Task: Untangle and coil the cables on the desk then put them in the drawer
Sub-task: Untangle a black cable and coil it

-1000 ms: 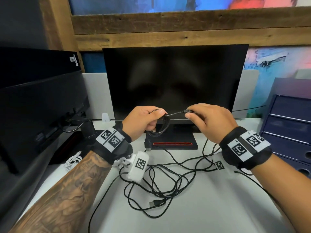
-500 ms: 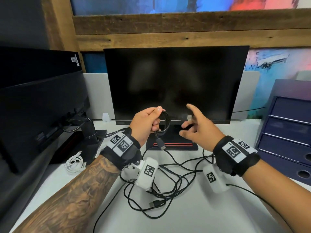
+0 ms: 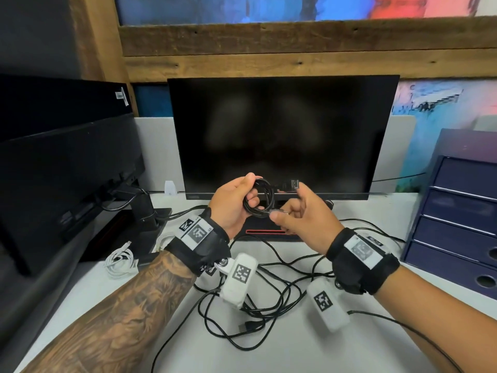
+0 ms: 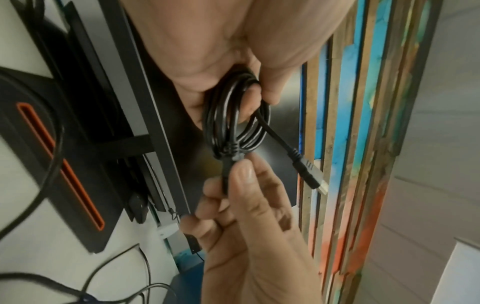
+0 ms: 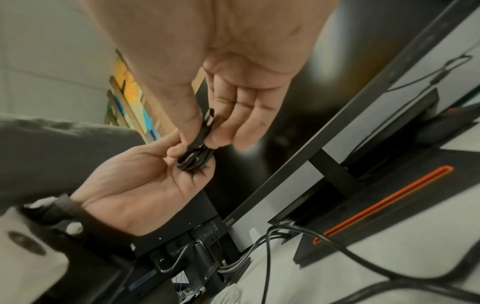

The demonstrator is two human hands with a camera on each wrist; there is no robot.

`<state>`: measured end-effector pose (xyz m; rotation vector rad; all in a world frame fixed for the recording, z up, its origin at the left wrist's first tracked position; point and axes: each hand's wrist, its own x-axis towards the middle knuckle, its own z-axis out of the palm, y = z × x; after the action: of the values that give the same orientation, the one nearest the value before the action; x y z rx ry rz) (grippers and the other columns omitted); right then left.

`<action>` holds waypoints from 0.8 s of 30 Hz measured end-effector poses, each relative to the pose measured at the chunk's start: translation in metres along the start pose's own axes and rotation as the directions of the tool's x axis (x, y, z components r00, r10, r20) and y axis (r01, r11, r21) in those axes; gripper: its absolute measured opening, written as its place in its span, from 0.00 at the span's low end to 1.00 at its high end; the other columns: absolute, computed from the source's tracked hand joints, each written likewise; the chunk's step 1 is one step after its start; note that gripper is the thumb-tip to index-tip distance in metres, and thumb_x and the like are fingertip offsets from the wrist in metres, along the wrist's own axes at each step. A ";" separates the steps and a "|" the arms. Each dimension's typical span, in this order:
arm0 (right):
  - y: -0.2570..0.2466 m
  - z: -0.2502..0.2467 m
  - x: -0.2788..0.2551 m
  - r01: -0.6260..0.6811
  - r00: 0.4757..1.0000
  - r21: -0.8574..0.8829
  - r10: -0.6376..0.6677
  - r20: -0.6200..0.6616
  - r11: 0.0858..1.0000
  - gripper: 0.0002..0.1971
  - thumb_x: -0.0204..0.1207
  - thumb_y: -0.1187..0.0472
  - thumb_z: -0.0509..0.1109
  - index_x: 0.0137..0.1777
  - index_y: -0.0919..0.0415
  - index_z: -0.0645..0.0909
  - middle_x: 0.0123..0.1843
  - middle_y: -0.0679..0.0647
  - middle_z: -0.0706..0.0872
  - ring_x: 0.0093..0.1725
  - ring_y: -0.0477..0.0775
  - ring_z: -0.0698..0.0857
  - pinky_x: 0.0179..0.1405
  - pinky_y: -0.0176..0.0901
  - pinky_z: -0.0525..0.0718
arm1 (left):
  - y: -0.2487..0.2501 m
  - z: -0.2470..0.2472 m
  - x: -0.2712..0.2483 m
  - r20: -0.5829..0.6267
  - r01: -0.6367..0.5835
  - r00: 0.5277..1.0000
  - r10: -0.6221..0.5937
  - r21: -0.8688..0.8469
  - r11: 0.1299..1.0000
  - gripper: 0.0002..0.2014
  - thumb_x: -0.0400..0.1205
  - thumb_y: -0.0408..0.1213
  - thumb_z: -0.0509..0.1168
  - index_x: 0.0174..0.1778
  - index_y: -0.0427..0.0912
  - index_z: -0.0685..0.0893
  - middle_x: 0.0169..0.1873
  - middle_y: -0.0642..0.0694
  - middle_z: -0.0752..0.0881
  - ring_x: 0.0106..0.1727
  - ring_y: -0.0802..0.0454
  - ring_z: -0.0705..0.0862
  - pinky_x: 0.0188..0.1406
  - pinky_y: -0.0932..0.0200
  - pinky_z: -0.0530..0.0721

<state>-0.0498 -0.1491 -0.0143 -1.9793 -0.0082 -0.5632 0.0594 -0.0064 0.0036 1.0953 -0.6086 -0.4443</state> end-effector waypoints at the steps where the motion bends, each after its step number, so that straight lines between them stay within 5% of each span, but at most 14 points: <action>1: 0.000 -0.001 0.000 0.030 1.000 -0.043 -0.030 0.003 0.999 0.21 0.77 0.58 0.78 0.66 0.49 0.75 0.35 0.57 0.85 0.35 0.56 0.83 0.43 0.61 0.88 | 0.000 0.001 0.000 -0.003 0.017 1.000 -0.017 -0.018 1.000 0.14 0.91 0.41 0.55 0.58 0.35 0.81 0.27 0.50 0.67 0.27 0.57 0.68 0.40 0.55 0.73; 10: -0.010 -0.007 -0.001 -0.046 0.992 0.135 0.029 0.125 0.990 0.23 0.77 0.66 0.77 0.66 0.51 0.73 0.38 0.57 0.82 0.39 0.54 0.84 0.42 0.54 0.89 | 0.007 0.012 -0.004 0.001 -0.006 1.000 0.006 -0.151 0.989 0.11 0.91 0.40 0.56 0.56 0.37 0.80 0.24 0.52 0.65 0.22 0.59 0.64 0.33 0.58 0.71; 15: -0.006 0.013 -0.009 -0.041 0.999 0.213 0.040 0.007 0.976 0.11 0.78 0.69 0.76 0.51 0.62 0.75 0.38 0.61 0.84 0.34 0.55 0.87 0.38 0.49 0.89 | 0.009 0.016 -0.004 -0.111 -0.077 0.993 0.049 -0.265 0.961 0.09 0.90 0.38 0.57 0.51 0.39 0.79 0.24 0.51 0.66 0.21 0.59 0.65 0.28 0.61 0.70; 20: -0.008 0.036 -0.020 -0.187 0.982 0.451 0.146 0.123 0.873 0.08 0.79 0.71 0.73 0.50 0.66 0.76 0.39 0.65 0.89 0.33 0.54 0.89 0.35 0.41 0.88 | 0.008 0.018 -0.006 -0.161 -0.069 0.987 0.000 -0.426 0.902 0.08 0.91 0.38 0.56 0.53 0.40 0.79 0.27 0.50 0.66 0.24 0.59 0.65 0.30 0.62 0.71; 24: -0.006 0.032 -0.021 -0.201 0.978 0.457 0.152 0.142 0.866 0.08 0.79 0.71 0.73 0.49 0.65 0.75 0.38 0.63 0.89 0.35 0.56 0.89 0.37 0.42 0.90 | 0.010 0.021 -0.007 -0.139 -0.046 0.990 -0.017 -0.436 0.899 0.08 0.91 0.37 0.56 0.55 0.40 0.79 0.27 0.49 0.67 0.24 0.58 0.66 0.31 0.61 0.72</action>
<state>-0.0575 -0.1144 -0.0286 -1.5097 -0.0243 -0.3015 0.0405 -0.0122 0.0175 0.6810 -0.3659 -0.4607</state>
